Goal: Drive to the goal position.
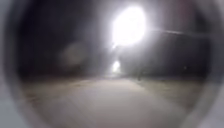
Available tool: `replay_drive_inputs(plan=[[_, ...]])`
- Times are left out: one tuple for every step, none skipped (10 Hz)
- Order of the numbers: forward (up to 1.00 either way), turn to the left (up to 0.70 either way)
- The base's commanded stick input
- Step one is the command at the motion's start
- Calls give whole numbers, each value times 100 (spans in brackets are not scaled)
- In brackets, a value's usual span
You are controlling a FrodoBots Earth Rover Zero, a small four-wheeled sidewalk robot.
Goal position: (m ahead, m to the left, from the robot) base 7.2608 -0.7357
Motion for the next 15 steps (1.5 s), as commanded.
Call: replay_drive_inputs(plan=[[100,5],[100,4],[100,4],[100,3],[100,3],[100,2],[100,2],[100,1],[100,0],[100,0],[100,-2],[100,-3],[100,-4],[100,-4],[100,-3]])
